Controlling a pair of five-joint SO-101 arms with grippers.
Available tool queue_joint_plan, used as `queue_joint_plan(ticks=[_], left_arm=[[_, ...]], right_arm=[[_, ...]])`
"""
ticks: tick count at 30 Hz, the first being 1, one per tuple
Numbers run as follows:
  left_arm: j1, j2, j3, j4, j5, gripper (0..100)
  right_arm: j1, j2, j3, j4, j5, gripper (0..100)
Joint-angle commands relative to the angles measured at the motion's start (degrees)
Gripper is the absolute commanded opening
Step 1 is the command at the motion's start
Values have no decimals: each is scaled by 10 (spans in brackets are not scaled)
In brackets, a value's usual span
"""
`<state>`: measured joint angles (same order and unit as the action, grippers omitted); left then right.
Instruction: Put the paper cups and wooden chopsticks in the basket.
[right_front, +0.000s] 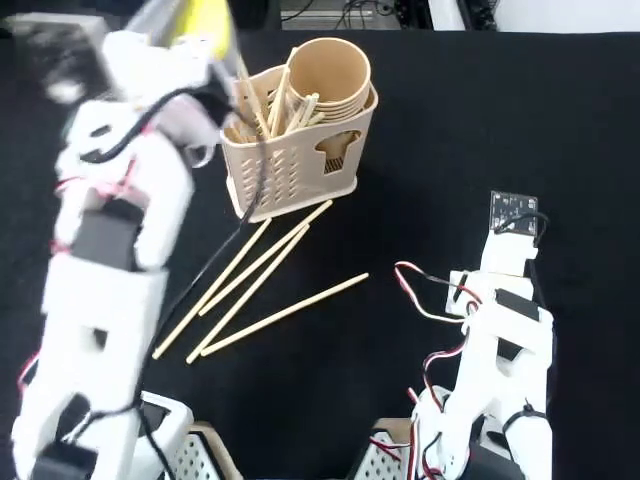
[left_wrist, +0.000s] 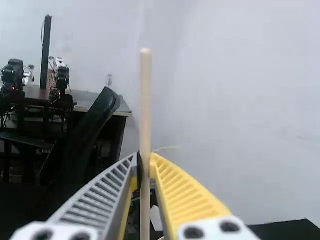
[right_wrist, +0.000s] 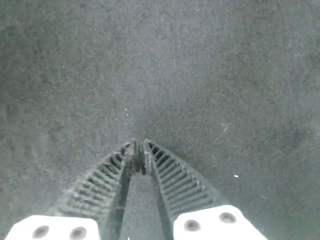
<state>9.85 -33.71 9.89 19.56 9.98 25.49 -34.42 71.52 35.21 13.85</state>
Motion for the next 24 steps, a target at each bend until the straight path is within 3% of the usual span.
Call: queue_joint_plan(ticks=[1, 13, 17, 24], left_arm=[[7, 52, -33, -23, 4, 29], [4, 89, 89, -8, -1, 54], [8, 89, 39, 149, 23, 220], [8, 91, -112, 410, 1, 227]], right_arm=[[-7, 5, -14, -10, 2, 25], [-7, 2, -14, -10, 2, 25], [-6, 1, -14, -10, 2, 25], [-6, 4, -15, -11, 2, 25]])
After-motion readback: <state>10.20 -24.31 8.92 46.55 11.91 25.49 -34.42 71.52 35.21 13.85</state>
